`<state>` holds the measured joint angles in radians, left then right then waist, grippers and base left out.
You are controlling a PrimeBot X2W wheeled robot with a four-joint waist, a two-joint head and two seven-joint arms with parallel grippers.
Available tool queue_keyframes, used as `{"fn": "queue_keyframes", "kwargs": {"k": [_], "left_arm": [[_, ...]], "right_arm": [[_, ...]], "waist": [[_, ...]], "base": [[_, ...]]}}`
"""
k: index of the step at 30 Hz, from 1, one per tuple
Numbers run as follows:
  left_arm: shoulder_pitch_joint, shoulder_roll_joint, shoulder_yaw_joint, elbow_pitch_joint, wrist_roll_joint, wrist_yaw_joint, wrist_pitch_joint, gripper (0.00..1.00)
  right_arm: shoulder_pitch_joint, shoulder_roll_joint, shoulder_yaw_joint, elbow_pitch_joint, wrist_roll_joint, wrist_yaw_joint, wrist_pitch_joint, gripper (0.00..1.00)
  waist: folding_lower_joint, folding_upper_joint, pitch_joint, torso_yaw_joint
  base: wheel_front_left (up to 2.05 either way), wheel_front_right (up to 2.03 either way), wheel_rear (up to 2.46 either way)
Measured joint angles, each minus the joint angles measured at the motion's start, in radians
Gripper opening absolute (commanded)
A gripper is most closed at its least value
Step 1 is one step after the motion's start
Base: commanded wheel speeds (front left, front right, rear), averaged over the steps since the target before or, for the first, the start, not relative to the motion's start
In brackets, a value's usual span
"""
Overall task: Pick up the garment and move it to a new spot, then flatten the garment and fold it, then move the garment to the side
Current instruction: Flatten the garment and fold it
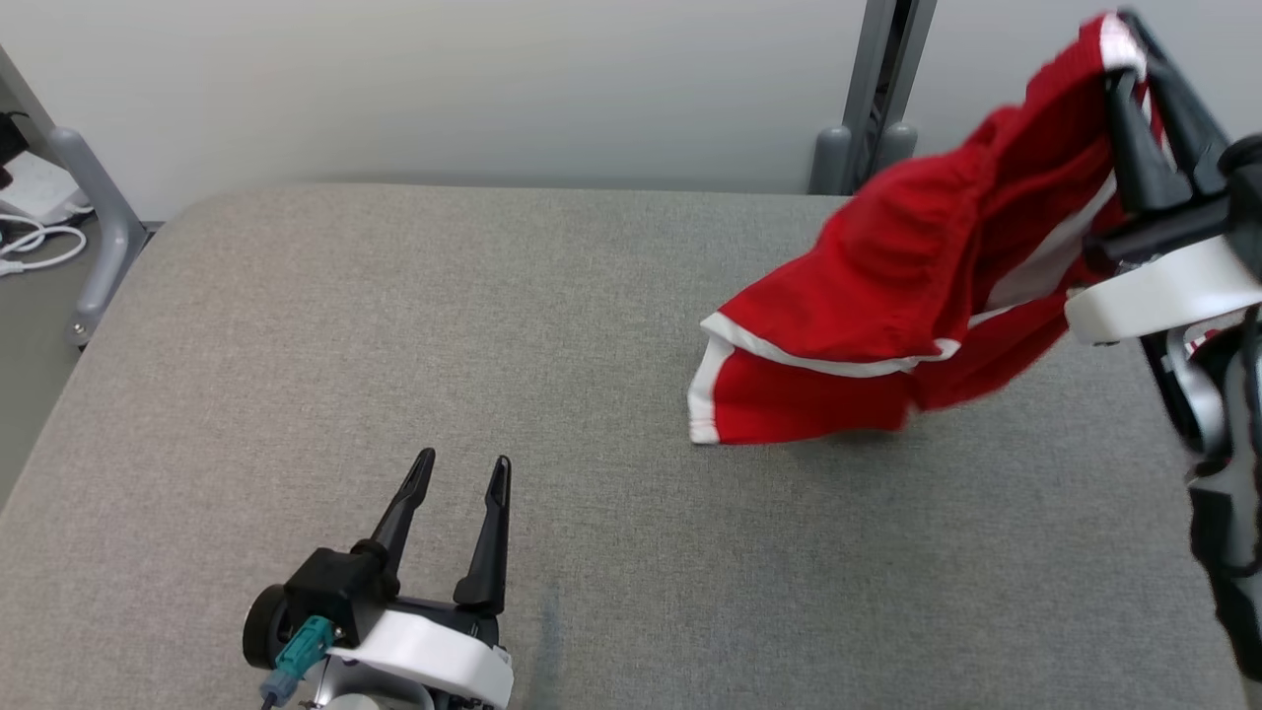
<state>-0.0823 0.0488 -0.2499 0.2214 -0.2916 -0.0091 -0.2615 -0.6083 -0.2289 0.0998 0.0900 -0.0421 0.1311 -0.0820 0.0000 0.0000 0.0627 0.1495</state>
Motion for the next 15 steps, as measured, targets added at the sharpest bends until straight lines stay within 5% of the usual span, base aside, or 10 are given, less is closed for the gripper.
{"fn": "queue_keyframes", "kwargs": {"k": [8, 15], "left_arm": [[0.02, 0.0, -0.017, -0.003, 0.0, 0.0, 0.0, 1.0], [0.02, 0.0, -0.033, -0.008, -0.002, -0.007, 0.0, 1.0]], "right_arm": [[-0.101, -0.069, 0.095, -0.221, 0.012, 0.0, 0.101, 0.0], [-0.141, -0.095, 0.237, -0.075, 0.07, 0.0, 0.147, 0.0]], "waist": [[0.0, 0.0, -0.024, 0.031], [0.0, 0.0, 0.0, 0.079]], "base": [[0.0, 0.0, 0.0], [0.0, 0.0, 0.0]]}}
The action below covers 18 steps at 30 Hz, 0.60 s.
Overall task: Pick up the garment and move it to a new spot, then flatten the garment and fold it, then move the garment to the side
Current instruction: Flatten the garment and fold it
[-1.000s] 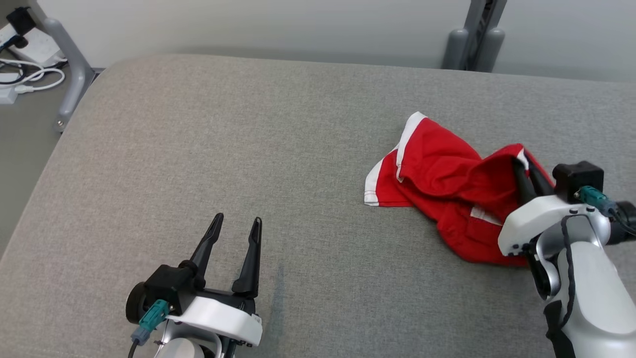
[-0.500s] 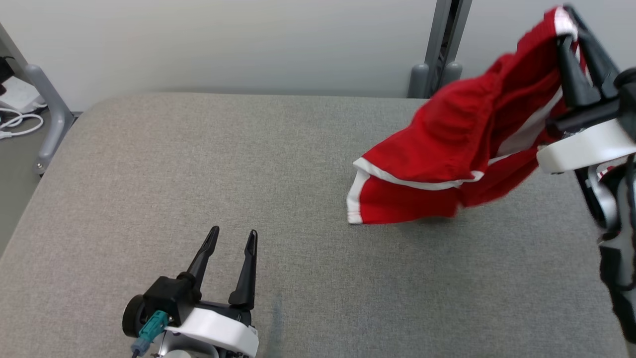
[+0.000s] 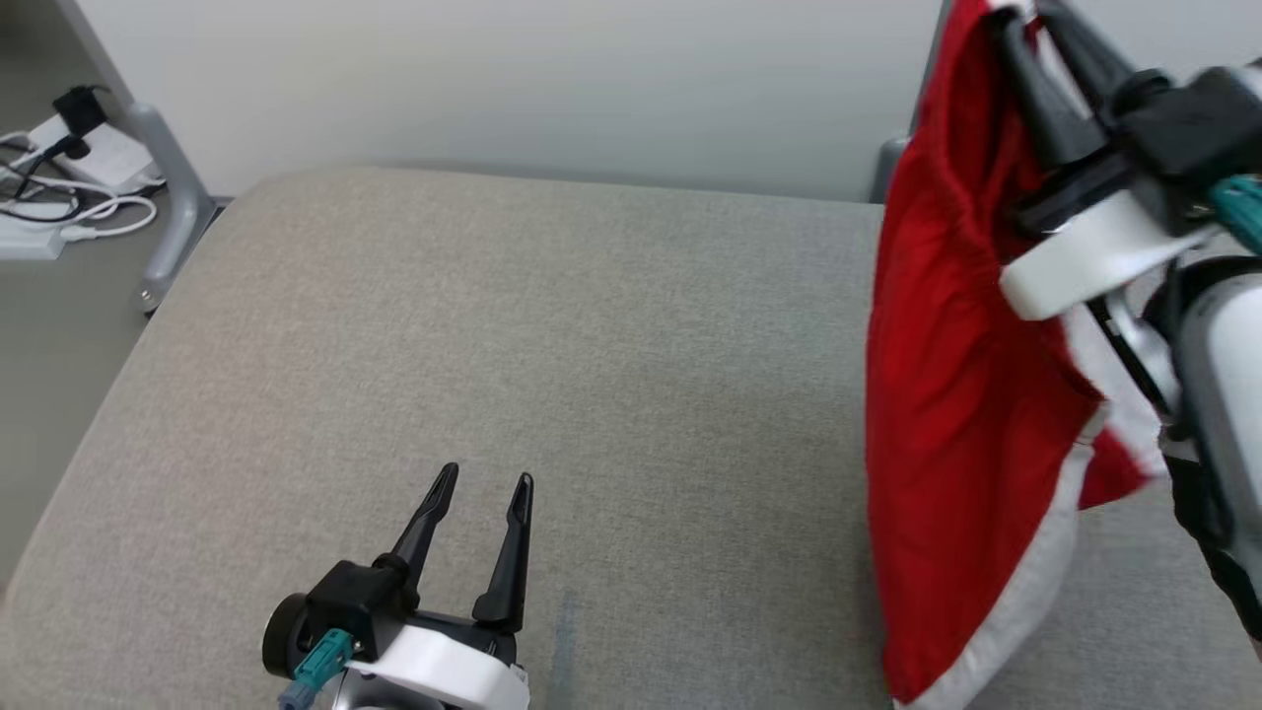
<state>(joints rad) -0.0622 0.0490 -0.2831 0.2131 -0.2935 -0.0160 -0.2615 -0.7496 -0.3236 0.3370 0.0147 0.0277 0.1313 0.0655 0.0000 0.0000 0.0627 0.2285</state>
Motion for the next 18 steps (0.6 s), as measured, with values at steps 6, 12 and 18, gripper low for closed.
{"fn": "queue_keyframes", "kwargs": {"k": [6, 12, 18], "left_arm": [[-0.047, 0.0, -0.046, -0.003, -0.029, -0.001, 0.0, 1.0], [-0.095, 0.0, -0.102, -0.003, -0.071, 0.001, 0.0, 1.0], [-0.121, 0.0, -0.139, 0.003, -0.094, 0.012, 0.0, 1.0]], "right_arm": [[-0.112, -0.024, 0.193, 0.346, 0.046, 0.0, -0.025, 0.0], [-0.256, 0.039, 0.314, 0.649, 0.073, 0.0, -0.06, 0.0], [-0.329, 0.14, 0.362, 0.886, 0.097, 0.0, -0.066, 1.0]], "waist": [[0.0, 0.0, 0.066, 0.066], [0.0, 0.0, 0.133, 0.143], [0.0001, 0.0, 0.172, 0.209]], "base": [[0.0, 0.0, 0.0], [0.0, 0.0, 0.0], [0.0, 0.0, 0.0]]}}
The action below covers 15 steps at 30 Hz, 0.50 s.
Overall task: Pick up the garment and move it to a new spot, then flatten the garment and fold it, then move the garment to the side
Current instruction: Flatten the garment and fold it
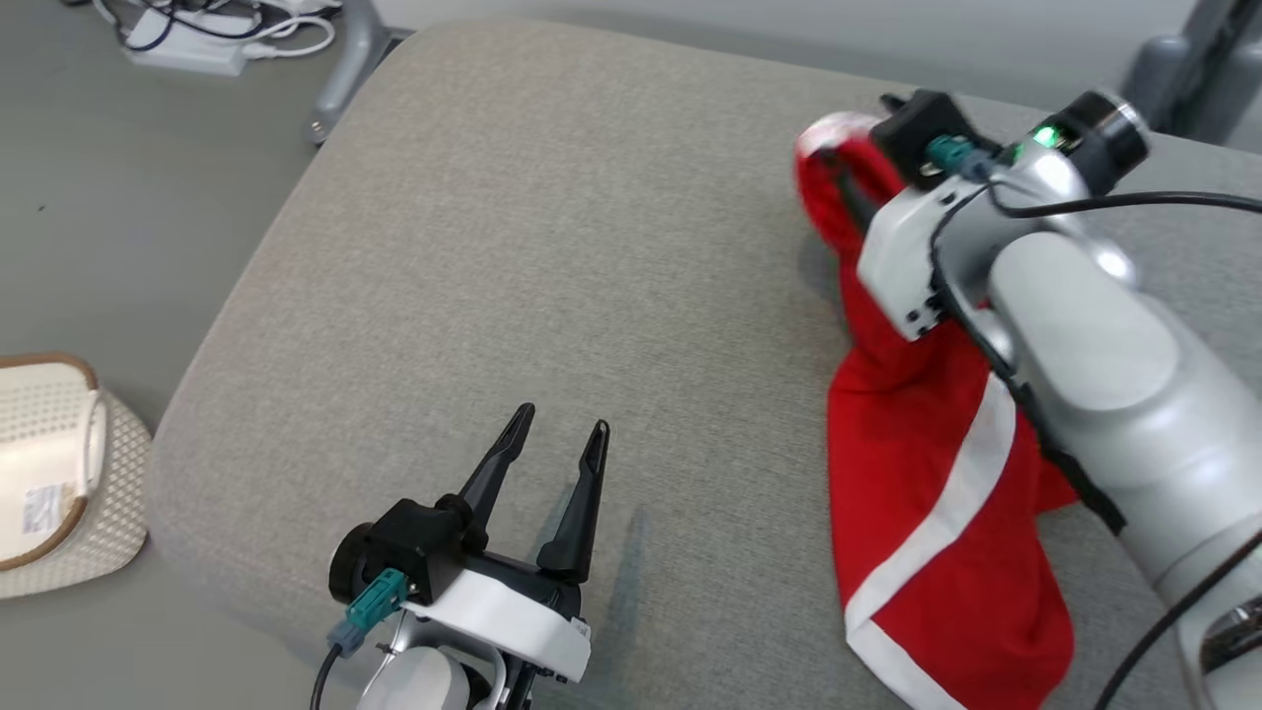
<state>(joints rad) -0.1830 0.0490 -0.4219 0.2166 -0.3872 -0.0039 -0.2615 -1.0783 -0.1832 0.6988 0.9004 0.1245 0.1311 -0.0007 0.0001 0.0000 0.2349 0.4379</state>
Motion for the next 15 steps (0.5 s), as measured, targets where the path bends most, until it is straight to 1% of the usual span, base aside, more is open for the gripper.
{"fn": "queue_keyframes", "kwargs": {"k": [3, 6, 8, 10, 13, 15], "left_arm": [[-0.007, 0.0, -0.006, -0.002, -0.01, 0.013, 0.0, 1.0], [-0.007, 0.0, -0.005, -0.001, -0.011, 0.02, 0.0, 1.0], [-0.007, 0.0, 0.001, 0.0, -0.009, 0.022, 0.0, 1.0], [-0.006, 0.001, 0.013, -0.003, 0.0, 0.023, 0.0, 1.0], [-0.006, 0.0, 0.025, -0.009, 0.014, 0.023, 0.0, 1.0], [-0.006, 0.0, 0.038, -0.012, 0.024, 0.022, 0.0, 1.0]], "right_arm": [[-0.027, 0.05, 0.038, 0.091, 0.037, 0.0, -0.006, 1.0], [-0.051, 0.077, 0.085, 0.156, 0.081, 0.0, 0.021, 1.0], [-0.05, 0.085, 0.126, 0.189, 0.111, 0.0, 0.061, 1.0], [-0.06, 0.087, 0.145, 0.198, 0.142, 0.0, 0.062, 1.0], [-0.09, 0.084, 0.17, 0.199, 0.177, 0.0, 0.041, 1.0], [-0.091, 0.08, 0.178, 0.192, 0.199, 0.0, 0.004, 1.0]], "waist": [[-0.0001, 0.0, 0.01, 0.029], [0.0, 0.0, 0.011, 0.032], [-0.0001, 0.0, 0.004, 0.023], [-0.0001, 0.0, -0.003, 0.009], [0.0, 0.0, -0.013, -0.02], [-0.0001, 0.0, -0.02, -0.043]], "base": [[0.0, 0.0, 0.0], [0.0, 0.0, 0.0], [0.0, 0.0, 0.0], [0.0, 0.0, 0.0], [0.0, 0.0, 0.0], [0.0, 0.0, 0.0]]}}
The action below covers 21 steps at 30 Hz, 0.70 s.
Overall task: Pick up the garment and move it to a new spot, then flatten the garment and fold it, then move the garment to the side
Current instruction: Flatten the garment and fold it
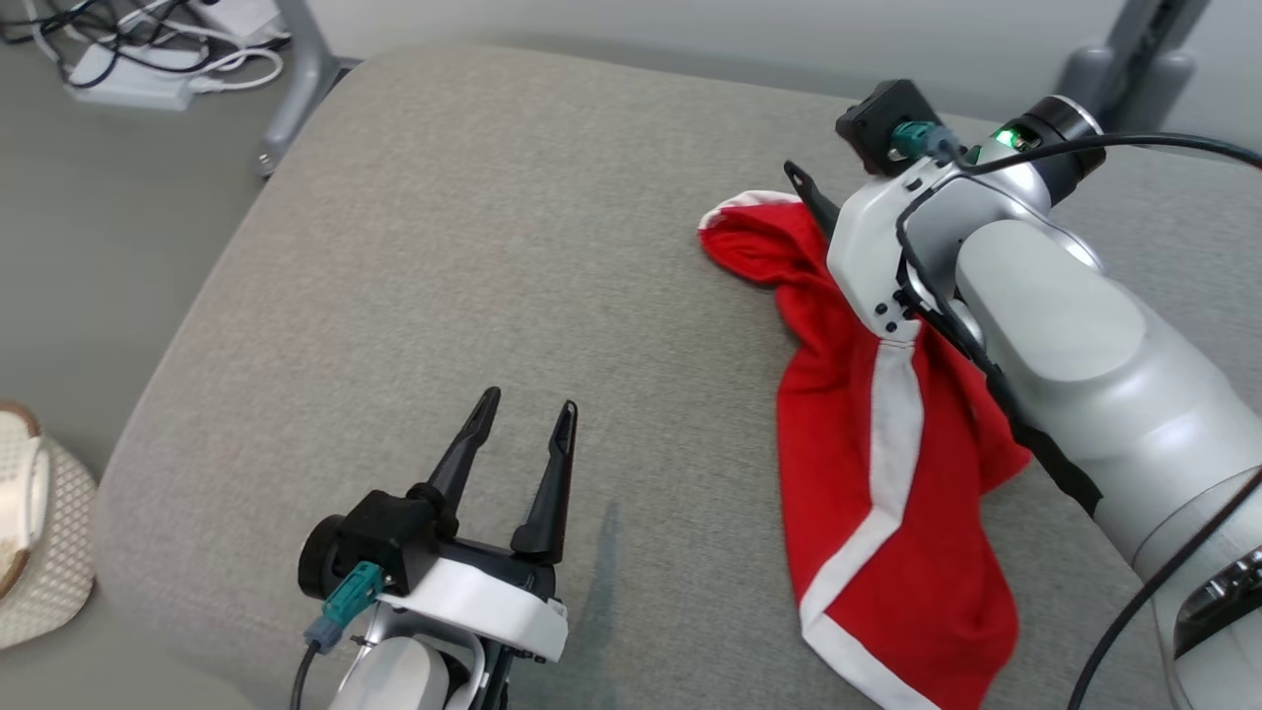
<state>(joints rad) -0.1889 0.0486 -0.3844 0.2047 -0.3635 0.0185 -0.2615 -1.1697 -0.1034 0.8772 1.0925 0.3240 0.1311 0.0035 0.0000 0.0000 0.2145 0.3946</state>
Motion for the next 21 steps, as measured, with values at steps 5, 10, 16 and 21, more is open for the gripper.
{"fn": "queue_keyframes", "kwargs": {"k": [5, 10, 16, 21], "left_arm": [[0.002, 0.0, 0.044, -0.012, 0.027, -0.001, 0.0, 1.0], [0.008, 0.001, 0.092, -0.027, 0.051, -0.005, 0.0, 1.0], [0.009, 0.0, 0.133, -0.039, 0.066, -0.011, 0.0, 1.0], [0.011, 0.0, 0.159, -0.037, 0.082, -0.019, 0.0, 1.0]], "right_arm": [[0.003, -0.024, -0.033, -0.032, 0.066, 0.0, -0.124, 1.0], [0.067, -0.073, -0.104, -0.075, 0.111, 0.0, -0.229, 1.0], [0.255, -0.162, -0.294, -0.218, 0.142, 0.0, -0.264, 1.0], [0.506, -0.163, -0.54, -0.467, 0.072, 0.0, -0.267, 1.0]], "waist": [[0.0, 0.0, -0.023, -0.072], [0.0, 0.0001, -0.045, -0.161], [0.0, 0.0, -0.07, -0.261], [0.0, 0.0001, -0.079, -0.338]], "base": [[0.0, 0.0, 0.0], [0.0, 0.0, 0.0], [0.0, 0.0, 0.0], [0.0, 0.0, 0.0]]}}
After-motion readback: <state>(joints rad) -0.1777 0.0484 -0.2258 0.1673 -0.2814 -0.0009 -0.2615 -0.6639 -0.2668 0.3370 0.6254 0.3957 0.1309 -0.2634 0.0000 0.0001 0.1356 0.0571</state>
